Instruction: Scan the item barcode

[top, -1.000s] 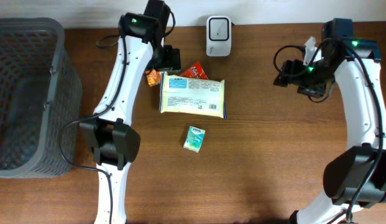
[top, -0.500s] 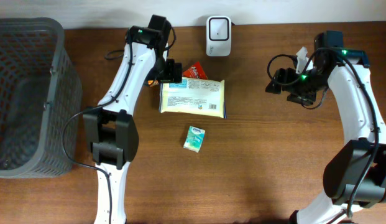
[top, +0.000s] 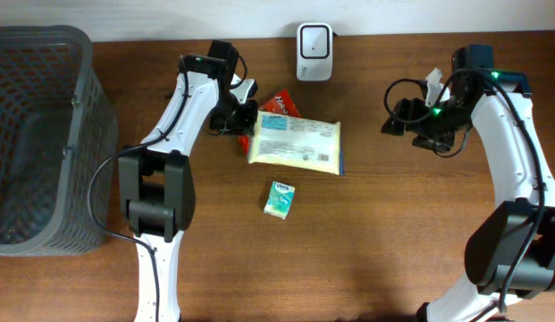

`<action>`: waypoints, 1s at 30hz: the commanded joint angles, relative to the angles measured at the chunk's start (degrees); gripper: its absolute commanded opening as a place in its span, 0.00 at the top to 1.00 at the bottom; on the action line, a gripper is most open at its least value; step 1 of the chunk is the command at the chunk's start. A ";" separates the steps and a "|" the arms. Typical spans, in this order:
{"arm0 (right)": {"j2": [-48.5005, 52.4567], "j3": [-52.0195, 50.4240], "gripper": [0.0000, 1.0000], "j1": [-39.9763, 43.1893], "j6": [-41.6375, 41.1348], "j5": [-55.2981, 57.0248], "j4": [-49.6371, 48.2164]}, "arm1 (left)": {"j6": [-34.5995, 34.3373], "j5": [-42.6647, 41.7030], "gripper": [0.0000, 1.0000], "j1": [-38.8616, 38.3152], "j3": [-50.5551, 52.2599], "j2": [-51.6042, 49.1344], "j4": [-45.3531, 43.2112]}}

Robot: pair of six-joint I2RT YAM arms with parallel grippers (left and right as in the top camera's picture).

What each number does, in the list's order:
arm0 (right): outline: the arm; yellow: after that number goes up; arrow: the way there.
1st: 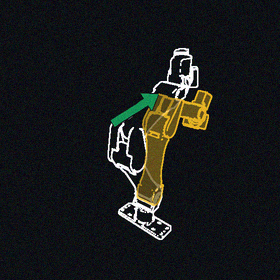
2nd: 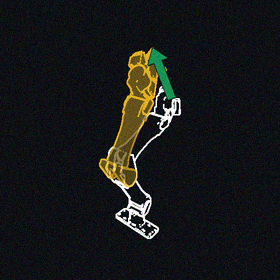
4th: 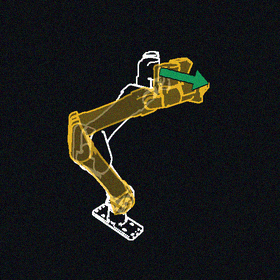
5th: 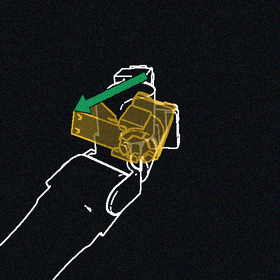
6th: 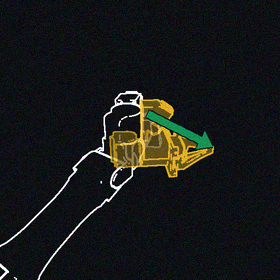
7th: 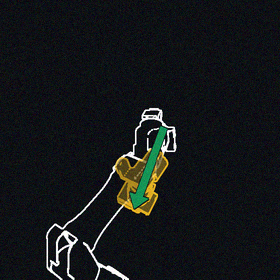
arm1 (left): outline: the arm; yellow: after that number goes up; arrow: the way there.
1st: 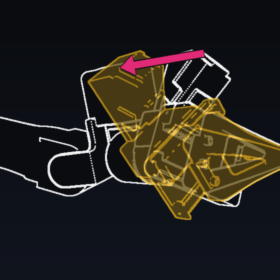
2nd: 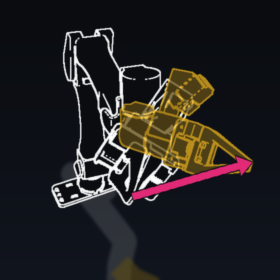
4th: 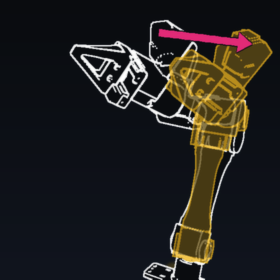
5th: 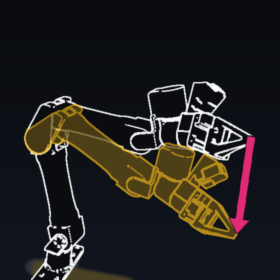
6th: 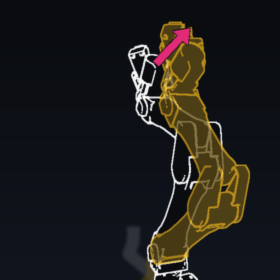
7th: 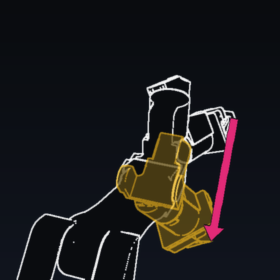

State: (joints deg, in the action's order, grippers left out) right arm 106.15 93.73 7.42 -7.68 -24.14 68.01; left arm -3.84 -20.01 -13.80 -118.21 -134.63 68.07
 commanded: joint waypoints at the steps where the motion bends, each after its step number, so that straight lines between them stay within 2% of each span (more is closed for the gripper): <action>1: 0.15 -0.22 0.20 -0.33 0.00 -0.72 0.52 | 0.63 -1.70 1.00 0.31 -2.86 -0.42 1.36; 3: 0.15 -0.22 0.20 -0.33 0.00 -0.72 0.57 | 0.63 -1.68 1.00 0.48 -6.51 -0.11 3.52; 11: 0.15 -0.22 0.20 -0.33 0.00 -0.72 0.70 | 0.66 -1.49 1.00 -0.46 -34.38 0.42 16.17; 14: 0.15 -0.22 0.20 -0.33 0.00 -0.70 0.81 | 0.63 3.43 1.00 -1.22 -42.07 0.42 19.82; 18: 0.15 -0.22 0.20 -0.33 0.00 -0.70 0.79 | -2.01 13.25 0.99 -2.10 -44.30 0.42 22.49; 19: 0.15 -0.22 0.19 -0.33 0.00 -0.70 0.85 | -4.48 16.61 0.86 -2.19 -43.91 0.37 22.93; 21: 0.15 -0.22 0.20 -0.33 0.04 -0.70 1.22 | -7.13 18.14 0.41 -2.19 -41.72 0.22 23.39; 23: 0.15 -0.22 0.20 -0.33 0.46 -0.70 1.42 | -7.21 13.97 0.13 -2.19 -36.13 -0.04 22.91; 27: 0.15 -0.22 0.19 -0.33 0.46 -0.70 1.38 | -3.39 4.37 0.12 -2.32 -22.91 -0.26 18.34; 30: 0.15 -0.22 0.19 -0.33 1.51 -0.72 1.40 | -1.60 -4.04 0.20 -2.86 -10.71 -0.26 11.41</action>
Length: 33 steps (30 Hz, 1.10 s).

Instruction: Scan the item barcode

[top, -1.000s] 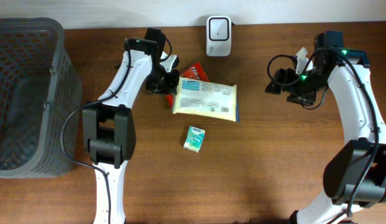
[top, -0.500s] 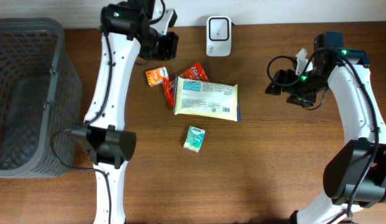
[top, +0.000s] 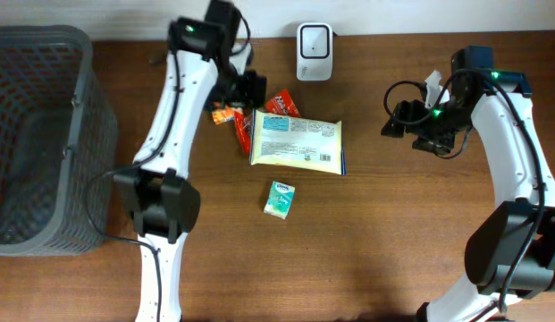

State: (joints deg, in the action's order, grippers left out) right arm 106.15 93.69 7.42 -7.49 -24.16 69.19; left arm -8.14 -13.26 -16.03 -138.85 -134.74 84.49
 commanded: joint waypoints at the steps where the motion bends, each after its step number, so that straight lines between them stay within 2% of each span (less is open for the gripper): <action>1: 0.15 -0.17 0.19 -0.33 1.31 -0.68 0.22 | 2.71 -12.07 0.22 -0.85 12.37 -0.15 -6.62; 7: 0.15 -0.17 0.19 -0.33 1.31 -0.70 0.15 | 2.64 -13.51 0.24 -2.25 21.44 -0.15 -13.42; 14: 0.15 -0.17 0.19 -0.33 1.29 -0.70 0.20 | 1.33 -5.29 0.21 -2.34 22.18 -0.26 -14.21; 20: 0.15 -0.17 0.19 -0.33 1.29 -0.70 0.20 | 1.33 -7.87 0.19 -2.36 26.49 -0.26 -16.28; 23: 0.15 -0.17 0.19 -0.33 1.29 -0.70 0.20 | 1.40 -13.88 0.26 -2.34 28.11 -0.26 -18.53; 26: 0.15 -0.17 0.19 -0.33 1.29 -0.70 0.28 | 1.40 -15.85 0.32 -2.36 28.39 -0.26 -19.93; 28: 0.15 -0.17 0.19 -0.33 1.29 -0.70 0.26 | 1.40 -16.57 0.42 -2.36 28.39 -0.26 -20.35; 30: 0.15 -0.17 0.19 -0.33 1.29 -0.70 0.26 | 1.40 -16.57 0.47 -2.36 28.41 -0.28 -20.85; 33: 0.15 -0.17 0.19 -0.33 1.29 -0.70 0.28 | 1.38 -16.55 0.67 -2.36 28.46 -0.28 -21.75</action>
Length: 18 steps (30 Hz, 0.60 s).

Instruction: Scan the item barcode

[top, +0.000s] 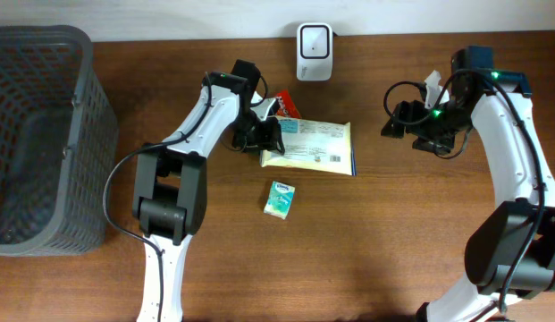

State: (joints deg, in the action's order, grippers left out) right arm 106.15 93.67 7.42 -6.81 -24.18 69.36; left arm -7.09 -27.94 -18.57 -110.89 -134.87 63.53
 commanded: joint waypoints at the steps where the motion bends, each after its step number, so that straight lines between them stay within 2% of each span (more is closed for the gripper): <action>1: 0.15 -0.15 0.19 -0.33 0.61 -0.68 0.20 | 0.33 -1.86 0.80 0.17 0.50 -0.15 -1.03; 2: 0.15 -0.15 0.19 -0.33 0.61 -0.68 0.26 | 0.33 -1.70 1.00 0.20 0.48 -0.13 -1.40; 6: 0.15 -0.15 0.19 -0.33 0.61 -0.68 0.26 | 0.35 -1.18 1.00 0.24 -1.05 -0.09 -0.57; 10: 0.15 -0.15 0.19 -0.33 0.63 -0.66 0.26 | 0.37 0.02 1.00 0.46 -9.35 1.31 3.65; 15: 0.15 -0.15 0.19 -0.33 0.63 -0.66 0.26 | 0.35 8.41 1.00 0.46 -23.08 3.65 11.17; 18: 0.15 -0.15 0.20 -0.33 0.63 -0.52 0.24 | 0.35 16.83 1.00 0.46 -29.44 4.42 15.30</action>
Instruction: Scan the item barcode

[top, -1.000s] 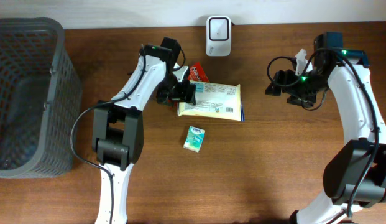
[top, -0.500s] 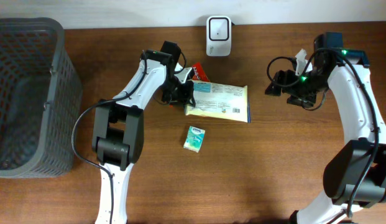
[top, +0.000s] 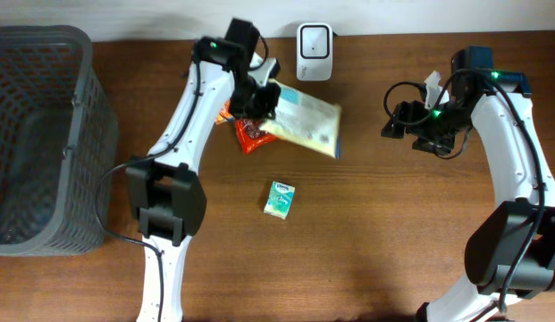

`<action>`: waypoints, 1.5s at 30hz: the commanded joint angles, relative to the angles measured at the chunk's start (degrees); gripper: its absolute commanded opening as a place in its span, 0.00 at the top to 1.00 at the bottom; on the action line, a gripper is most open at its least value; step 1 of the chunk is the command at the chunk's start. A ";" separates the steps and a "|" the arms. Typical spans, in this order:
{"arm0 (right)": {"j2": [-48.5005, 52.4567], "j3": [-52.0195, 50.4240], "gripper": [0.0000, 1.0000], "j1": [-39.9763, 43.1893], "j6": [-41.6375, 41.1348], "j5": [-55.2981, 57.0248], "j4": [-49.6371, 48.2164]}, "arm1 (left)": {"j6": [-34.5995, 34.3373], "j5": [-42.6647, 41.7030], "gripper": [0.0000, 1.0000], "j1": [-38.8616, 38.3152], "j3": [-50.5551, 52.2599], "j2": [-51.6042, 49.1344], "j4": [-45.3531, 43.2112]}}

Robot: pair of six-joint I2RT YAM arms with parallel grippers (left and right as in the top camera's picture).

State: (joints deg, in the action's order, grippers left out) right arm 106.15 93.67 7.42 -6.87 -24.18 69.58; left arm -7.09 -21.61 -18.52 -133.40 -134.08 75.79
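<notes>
My left gripper is shut on the left end of a flat pale-yellow wipes pack. The pack hangs tilted above the table, its printed label facing up. It sits just below and left of the white barcode scanner at the back edge. My right gripper hovers far to the right with nothing seen in it; its jaws are too dark to read.
Red snack packets lie on the table under the left arm. A small green box lies nearer the front. A large grey mesh basket fills the left side. Cables trail around the right arm.
The wipes pack lay flat on the table with my left gripper at its left edge. It is now lifted, tilted and closer to the scanner. The red packets beneath show more. The right arm is unchanged.
My left gripper was first beside the pack's left edge among the red packets. It then stood farther back by the packets. Later it was low at the pack's left edge, with the pack shifted slightly right. Now it holds the pack up near the scanner.
</notes>
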 commanded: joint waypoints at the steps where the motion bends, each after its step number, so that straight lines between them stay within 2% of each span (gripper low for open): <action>1: 0.15 -0.15 0.19 -0.33 0.70 -0.31 0.02 | 0.35 12.87 1.00 0.39 -8.66 3.65 4.17; 6: 0.15 -0.15 0.20 -0.33 0.68 1.95 0.02 | 0.35 24.83 1.00 -0.22 -16.46 3.72 9.18; 12: 0.15 -0.15 0.19 -0.33 0.68 1.95 -0.04 | 0.33 43.95 1.00 -5.05 -17.33 3.72 11.69; 19: 0.15 -0.13 0.19 -0.26 0.66 1.90 0.26 | -0.90 42.07 1.00 -12.04 -12.98 3.58 9.55; 24: 0.13 -0.04 0.20 1.07 0.66 1.92 0.68 | -7.26 41.66 1.00 -15.10 -2.84 3.58 4.92; 28: 0.13 1.07 0.20 3.17 0.66 1.88 2.49 | -7.26 36.85 1.00 -17.33 4.52 3.58 -0.39; 30: 0.13 1.92 0.20 3.69 0.68 1.92 3.78 | -7.23 37.07 1.00 -18.88 6.25 3.58 -2.32; 35: 0.07 3.54 0.20 4.28 0.68 1.92 5.90 | -7.26 46.84 1.00 -20.81 4.83 3.63 -2.45; 37: 0.09 3.52 0.20 4.20 0.68 1.88 6.12 | -7.26 48.04 1.00 -20.59 2.93 3.74 -1.31; 40: 0.09 3.52 0.21 3.48 0.68 1.88 6.08 | -9.01 46.51 1.00 -19.58 -2.12 3.85 1.46; 45: 0.09 3.52 0.20 2.58 1.11 1.86 5.27 | -10.27 33.73 1.00 -15.96 -12.09 3.89 6.69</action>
State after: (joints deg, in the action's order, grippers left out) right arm 106.15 95.90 10.81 -6.83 -22.79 75.40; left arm -15.33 19.59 -36.99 -139.98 -132.09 81.03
